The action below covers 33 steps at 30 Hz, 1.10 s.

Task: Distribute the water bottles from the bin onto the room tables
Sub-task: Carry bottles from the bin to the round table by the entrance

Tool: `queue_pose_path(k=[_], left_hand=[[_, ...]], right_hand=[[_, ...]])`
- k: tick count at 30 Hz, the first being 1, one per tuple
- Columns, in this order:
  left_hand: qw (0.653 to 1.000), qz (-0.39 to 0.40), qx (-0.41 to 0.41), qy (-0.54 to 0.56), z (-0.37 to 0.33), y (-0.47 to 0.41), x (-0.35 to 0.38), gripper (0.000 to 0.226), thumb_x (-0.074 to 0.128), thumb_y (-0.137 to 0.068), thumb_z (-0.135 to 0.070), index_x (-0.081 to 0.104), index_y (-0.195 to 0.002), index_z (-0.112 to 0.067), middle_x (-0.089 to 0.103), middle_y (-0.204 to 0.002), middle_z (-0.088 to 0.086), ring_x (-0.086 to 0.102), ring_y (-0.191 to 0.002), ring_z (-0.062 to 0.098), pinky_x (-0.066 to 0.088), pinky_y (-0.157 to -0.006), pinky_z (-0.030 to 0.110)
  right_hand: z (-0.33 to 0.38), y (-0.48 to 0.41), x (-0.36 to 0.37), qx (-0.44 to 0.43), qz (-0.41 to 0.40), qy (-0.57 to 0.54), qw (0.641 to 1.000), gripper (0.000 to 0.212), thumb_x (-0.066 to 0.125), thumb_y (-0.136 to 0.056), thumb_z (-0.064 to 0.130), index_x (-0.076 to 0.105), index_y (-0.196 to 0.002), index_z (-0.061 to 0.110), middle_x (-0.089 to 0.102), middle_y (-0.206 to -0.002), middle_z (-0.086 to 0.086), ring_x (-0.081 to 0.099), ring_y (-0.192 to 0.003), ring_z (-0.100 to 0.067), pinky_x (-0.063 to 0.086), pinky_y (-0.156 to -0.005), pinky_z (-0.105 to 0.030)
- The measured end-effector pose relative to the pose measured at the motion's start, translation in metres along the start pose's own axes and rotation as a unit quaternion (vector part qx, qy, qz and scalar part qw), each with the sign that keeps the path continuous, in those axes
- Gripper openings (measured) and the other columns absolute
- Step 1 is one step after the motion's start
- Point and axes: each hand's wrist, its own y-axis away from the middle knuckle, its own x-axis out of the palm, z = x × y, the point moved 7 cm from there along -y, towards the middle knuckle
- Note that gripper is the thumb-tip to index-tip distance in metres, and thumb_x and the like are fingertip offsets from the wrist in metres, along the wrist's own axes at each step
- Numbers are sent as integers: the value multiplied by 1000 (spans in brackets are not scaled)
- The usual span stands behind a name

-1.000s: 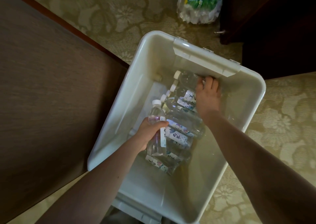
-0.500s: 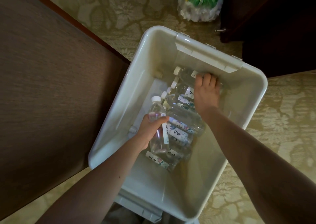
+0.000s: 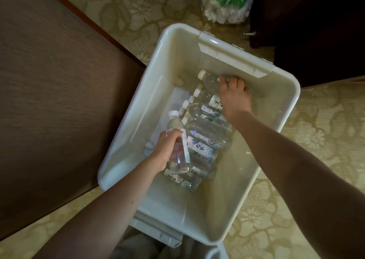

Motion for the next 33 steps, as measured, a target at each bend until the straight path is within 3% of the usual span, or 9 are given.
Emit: queue_pose_path(k=[5,9,11,14,18,20,24,30,33], left_hand=[[999,-3,0,48,-6,21,-1,24,41,-95,-20,60,-99,-7,65,-71,4,62,-52,14,55,-51,27],[999,-5,17,49,-14,39,-7,33,38,-96,-17,56,-115,3,67,-77,9,66,-53,16,56,-49,29],[998,-11,38,48,-21,55,-12,28,37,-97,-12,56,-108,4,65,-79,13,66,-52,17,54,-46,27],[995,-23,74,59,-26,80,-23,23,37,-97,-12,54,-100,3,65,-79,14,66,-59,21,57,-51,30],[990,-34,108,80,-25,110,-42,36,49,-94,-22,49,-118,6,71,-85,12,71,-65,22,56,-56,31],[987,-33,126,98,-24,127,-53,53,59,-89,-28,46,-129,3,71,-103,17,73,-75,26,58,-59,31],[977,-13,160,139,-22,164,-75,61,72,-87,-32,42,-135,-6,75,-105,12,74,-90,30,56,-92,47],[969,-47,220,99,-9,231,-106,75,84,-62,-47,51,-124,-19,74,-105,-3,74,-92,18,50,-101,46],[962,-83,243,95,9,263,-125,72,83,-56,-48,55,-118,-23,72,-106,-6,72,-95,17,53,-98,43]], right_hand=[[4,22,-1,65,47,-248,965,83,63,-86,1,17,-154,8,35,-146,-21,38,-133,-37,49,-99,-47],[15,62,8,124,107,-511,844,49,62,-89,7,42,-134,13,57,-110,-6,61,-92,-19,56,-71,-31],[23,85,10,121,124,-589,789,49,70,-85,11,49,-129,13,64,-108,-7,64,-92,-20,58,-78,-33],[30,113,3,112,119,-650,742,49,78,-78,14,61,-124,13,70,-107,-15,69,-99,-31,57,-90,-47],[42,146,-14,83,140,-720,674,26,76,-83,8,70,-107,16,72,-100,-13,71,-91,-33,57,-86,-50],[48,165,-27,54,157,-754,635,24,74,-86,8,70,-110,9,72,-93,-8,70,-81,-23,60,-71,-39],[59,197,-53,-23,194,-789,583,18,64,-93,6,68,-110,10,72,-79,4,68,-69,-9,53,-57,-20],[89,235,-75,-100,219,-791,562,54,79,-76,7,61,-127,8,65,-109,-11,64,-95,-22,54,-81,-36],[111,259,-82,-128,237,-782,563,64,81,-70,6,57,-130,7,64,-107,-10,65,-94,-22,49,-88,-44]])
